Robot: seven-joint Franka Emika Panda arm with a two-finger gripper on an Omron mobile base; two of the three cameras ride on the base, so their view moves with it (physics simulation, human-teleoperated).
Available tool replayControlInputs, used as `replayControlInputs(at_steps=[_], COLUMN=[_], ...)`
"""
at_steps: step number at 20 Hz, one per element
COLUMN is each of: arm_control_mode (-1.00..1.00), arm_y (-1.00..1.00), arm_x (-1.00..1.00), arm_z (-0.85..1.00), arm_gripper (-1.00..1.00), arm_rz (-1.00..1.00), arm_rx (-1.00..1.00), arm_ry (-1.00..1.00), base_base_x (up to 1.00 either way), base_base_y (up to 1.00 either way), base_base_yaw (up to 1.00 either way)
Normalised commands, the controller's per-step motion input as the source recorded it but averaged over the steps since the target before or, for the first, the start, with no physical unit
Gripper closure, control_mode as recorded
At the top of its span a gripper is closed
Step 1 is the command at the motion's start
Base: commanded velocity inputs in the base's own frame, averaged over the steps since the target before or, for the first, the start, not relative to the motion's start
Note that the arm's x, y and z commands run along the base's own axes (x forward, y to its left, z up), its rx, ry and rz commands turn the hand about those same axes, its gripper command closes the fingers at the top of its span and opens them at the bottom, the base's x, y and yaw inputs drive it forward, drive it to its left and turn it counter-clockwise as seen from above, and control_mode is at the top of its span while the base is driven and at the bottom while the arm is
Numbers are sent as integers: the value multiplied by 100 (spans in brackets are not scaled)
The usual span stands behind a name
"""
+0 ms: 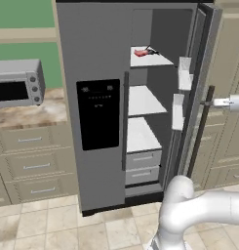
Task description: Pick up the frozen steak from the freezer, place it on any shelf in the fridge, and close the fridge and freezer doors when done.
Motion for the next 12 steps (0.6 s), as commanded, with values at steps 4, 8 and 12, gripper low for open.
replayControlInputs(at_steps=[4, 8, 12], arm_control_mode=[-100, -100, -100], arm_y=[100, 100, 100], arm_x=[62, 62, 60], arm_z=[0, 0, 0], arm_gripper=[-100, -100, -100], arm_rz=[0, 0, -8], arm_rx=[1, 0, 0], arm_ry=[-11, -11, -11], base_base_x=[0, 0, 0], base_base_y=[0, 0, 0], base_base_yaw=[0, 0, 0])
